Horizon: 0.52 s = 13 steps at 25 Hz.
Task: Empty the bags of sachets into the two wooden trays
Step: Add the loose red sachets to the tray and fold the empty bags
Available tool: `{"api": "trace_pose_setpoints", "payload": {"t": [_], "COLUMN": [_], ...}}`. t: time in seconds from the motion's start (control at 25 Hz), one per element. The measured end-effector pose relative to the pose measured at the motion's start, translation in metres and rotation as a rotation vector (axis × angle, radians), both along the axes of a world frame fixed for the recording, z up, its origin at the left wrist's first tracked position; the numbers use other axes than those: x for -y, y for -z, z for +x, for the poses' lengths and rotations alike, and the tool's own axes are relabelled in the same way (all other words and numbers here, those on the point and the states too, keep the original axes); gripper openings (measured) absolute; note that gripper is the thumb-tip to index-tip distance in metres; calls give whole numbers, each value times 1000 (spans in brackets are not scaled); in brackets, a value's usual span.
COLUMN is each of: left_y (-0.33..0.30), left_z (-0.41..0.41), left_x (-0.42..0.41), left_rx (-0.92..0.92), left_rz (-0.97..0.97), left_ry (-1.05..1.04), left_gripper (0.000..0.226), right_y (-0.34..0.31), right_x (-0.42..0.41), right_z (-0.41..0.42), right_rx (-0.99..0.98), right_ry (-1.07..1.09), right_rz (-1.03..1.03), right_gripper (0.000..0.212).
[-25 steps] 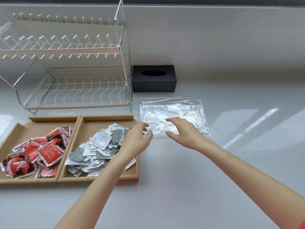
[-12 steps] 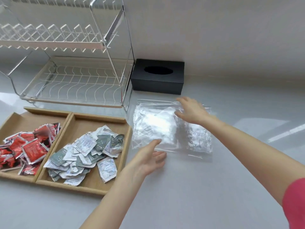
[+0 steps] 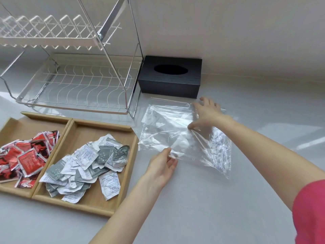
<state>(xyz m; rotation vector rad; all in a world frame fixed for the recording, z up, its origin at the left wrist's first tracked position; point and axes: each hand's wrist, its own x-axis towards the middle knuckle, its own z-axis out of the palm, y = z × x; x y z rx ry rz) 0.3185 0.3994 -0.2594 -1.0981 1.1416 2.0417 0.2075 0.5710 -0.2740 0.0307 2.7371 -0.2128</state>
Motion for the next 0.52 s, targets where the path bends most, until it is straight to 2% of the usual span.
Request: {"api": "trace_pose_setpoints", "payload": {"t": [0.16, 0.36, 0.52], "left_y": [1, -2, -7], "left_z": [-1, 2, 11], "left_x": [4, 10, 14], "left_rx": [-42, -210, -295], "left_rz": [-35, -148, -207], "left_ry": [14, 101, 133], "left_gripper": [23, 25, 16], "right_y": [2, 3, -15], "right_x": [3, -2, -18], "right_z": [0, 16, 41], "right_rx": [-37, 26, 71], "right_ry": [-1, 84, 220], "right_rz": [-34, -276, -458], "right_gripper": [79, 62, 70]}}
